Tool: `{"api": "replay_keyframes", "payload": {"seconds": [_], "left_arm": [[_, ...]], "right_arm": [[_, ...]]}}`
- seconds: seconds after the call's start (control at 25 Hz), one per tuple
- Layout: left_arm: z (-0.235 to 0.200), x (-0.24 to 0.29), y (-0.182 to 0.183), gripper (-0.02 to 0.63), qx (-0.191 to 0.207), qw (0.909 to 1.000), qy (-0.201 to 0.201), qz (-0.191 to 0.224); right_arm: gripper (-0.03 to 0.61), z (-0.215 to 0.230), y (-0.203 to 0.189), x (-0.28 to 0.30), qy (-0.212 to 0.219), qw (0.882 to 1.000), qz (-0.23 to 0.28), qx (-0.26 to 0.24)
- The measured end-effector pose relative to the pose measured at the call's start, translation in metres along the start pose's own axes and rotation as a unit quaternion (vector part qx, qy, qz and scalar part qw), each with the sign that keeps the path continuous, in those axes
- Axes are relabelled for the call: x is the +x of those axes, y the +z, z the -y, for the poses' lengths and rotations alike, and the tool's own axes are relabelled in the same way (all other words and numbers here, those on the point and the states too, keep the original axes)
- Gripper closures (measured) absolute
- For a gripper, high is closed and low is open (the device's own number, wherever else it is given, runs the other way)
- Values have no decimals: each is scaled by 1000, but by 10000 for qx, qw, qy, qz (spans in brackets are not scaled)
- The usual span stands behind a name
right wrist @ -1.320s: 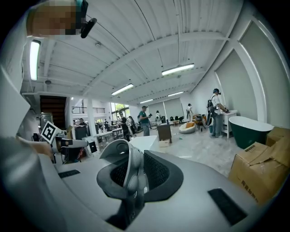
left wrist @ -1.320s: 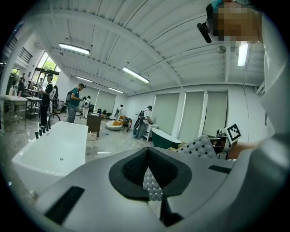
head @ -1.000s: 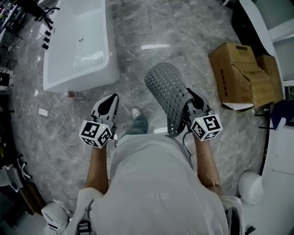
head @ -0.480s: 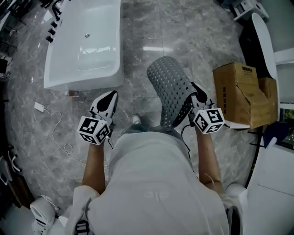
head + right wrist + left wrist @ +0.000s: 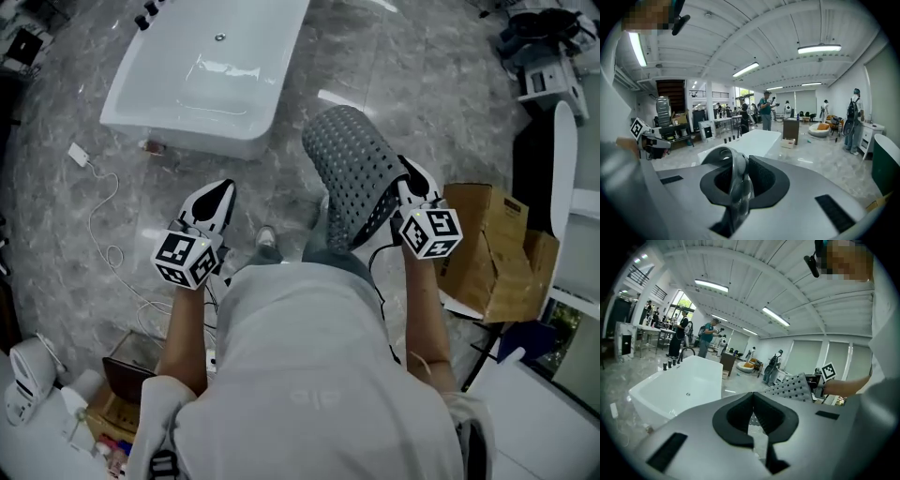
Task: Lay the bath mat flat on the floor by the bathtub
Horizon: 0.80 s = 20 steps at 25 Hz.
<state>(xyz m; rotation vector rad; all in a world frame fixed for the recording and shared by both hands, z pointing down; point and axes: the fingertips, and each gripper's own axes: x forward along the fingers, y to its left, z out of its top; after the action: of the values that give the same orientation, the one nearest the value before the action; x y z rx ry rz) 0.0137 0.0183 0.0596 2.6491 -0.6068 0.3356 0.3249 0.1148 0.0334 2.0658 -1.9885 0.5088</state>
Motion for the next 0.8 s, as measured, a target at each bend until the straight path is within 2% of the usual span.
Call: {"api": "replay_keyframes", "payload": {"seconds": [0.2,0.36,0.56,0.8], "left_arm": [[-4,16,-10,598,-188,9976,666,-5],[-11,27,-23,598,-527,9904,1277,-34],[-14,39,-43,597,-824,9788,1875,-56],[-8,61,-84,597,-1147,9668,2277,-186]], "right_arm": [[532,24,-13,54,620,9974,-344,-146],[532,39,-28,101,1172,9899,-695,-395],[532,46,-60,152,1788,9742,-1144,-768],[532,40,-105,205,2442,9507,-1553,-1116]]}}
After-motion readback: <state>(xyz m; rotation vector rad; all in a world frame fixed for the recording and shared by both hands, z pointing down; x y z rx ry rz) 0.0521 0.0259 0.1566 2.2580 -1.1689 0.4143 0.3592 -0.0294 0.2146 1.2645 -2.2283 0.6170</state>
